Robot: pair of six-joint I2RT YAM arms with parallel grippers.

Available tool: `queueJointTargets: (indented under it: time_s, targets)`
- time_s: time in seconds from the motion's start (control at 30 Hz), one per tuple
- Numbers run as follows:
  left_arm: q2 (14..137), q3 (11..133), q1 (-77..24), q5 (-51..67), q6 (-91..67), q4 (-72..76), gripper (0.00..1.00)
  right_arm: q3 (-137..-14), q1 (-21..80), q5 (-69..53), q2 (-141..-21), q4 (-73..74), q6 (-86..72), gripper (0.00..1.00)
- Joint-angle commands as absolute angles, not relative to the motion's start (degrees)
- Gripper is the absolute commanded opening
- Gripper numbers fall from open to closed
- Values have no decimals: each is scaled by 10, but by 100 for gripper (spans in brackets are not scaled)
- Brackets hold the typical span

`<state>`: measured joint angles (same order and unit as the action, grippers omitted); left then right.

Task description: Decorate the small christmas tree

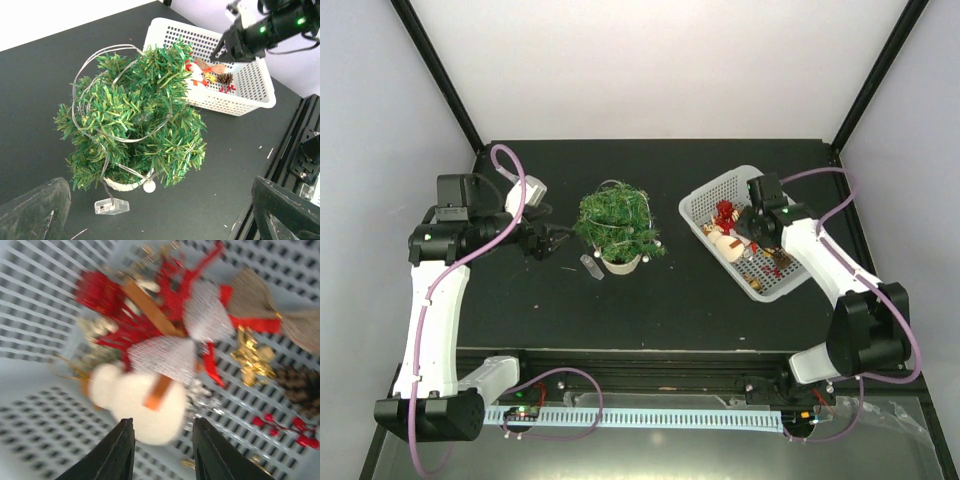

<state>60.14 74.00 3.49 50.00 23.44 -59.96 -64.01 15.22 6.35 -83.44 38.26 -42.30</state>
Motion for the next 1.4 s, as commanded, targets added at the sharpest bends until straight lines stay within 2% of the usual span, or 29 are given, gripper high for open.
queueJointTargets:
  time_s: [0.0, 0.33, 0.57, 0.9, 1.17, 1.37]
  targets:
    - [604, 761, 40, 523, 231, -598, 99, -591, 153, 118, -830, 433, -412, 35]
    - [604, 762, 40, 520, 231, -600, 99, -514, 223, 84, -760, 470, -429, 35]
    - [603, 761, 42, 526, 230, -599, 99, -530, 296, 42, -756, 490, -440, 35]
    - [596, 753, 42, 527, 229, -598, 99, -613, 299, -32, -823, 434, -449, 35]
    - [600, 745, 44, 526, 233, -592, 99, -605, 299, -134, -860, 346, -465, 35]
    - [602, 741, 45, 524, 233, -591, 99, -649, 299, -66, -852, 360, -449, 33]
